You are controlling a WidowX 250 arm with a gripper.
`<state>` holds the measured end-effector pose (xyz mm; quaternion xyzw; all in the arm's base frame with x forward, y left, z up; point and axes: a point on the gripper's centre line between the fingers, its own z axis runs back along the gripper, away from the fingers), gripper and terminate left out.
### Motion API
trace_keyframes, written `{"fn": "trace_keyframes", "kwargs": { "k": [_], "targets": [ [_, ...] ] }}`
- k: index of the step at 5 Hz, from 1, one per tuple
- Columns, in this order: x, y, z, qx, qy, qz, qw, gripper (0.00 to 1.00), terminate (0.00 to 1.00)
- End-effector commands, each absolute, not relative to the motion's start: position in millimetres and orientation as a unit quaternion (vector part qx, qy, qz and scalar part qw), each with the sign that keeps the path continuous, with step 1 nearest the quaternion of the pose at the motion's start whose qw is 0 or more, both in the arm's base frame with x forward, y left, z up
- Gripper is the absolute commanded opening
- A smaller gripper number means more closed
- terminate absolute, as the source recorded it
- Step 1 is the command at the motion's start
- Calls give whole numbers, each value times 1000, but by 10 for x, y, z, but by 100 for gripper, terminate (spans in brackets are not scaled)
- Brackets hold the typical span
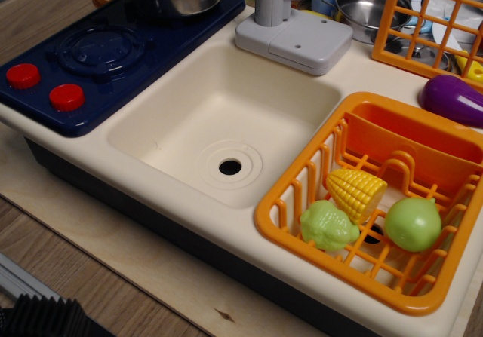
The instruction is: Put spoon into pan
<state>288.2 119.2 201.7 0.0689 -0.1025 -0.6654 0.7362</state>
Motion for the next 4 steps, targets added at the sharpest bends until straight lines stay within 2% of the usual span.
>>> {"fn": "trace_keyframes", "kwargs": {
  "k": [1,2,3,4],
  "targets": [
    [3215,1310,2084,79,-164,-715,675,0,0],
    [3216,1325,2038,71,-192,-717,666,100,0],
    [3216,1325,2038,71,-192,-717,666,100,0],
    [3216,1325,2038,71,-192,-717,666,100,100]
  ]
}}
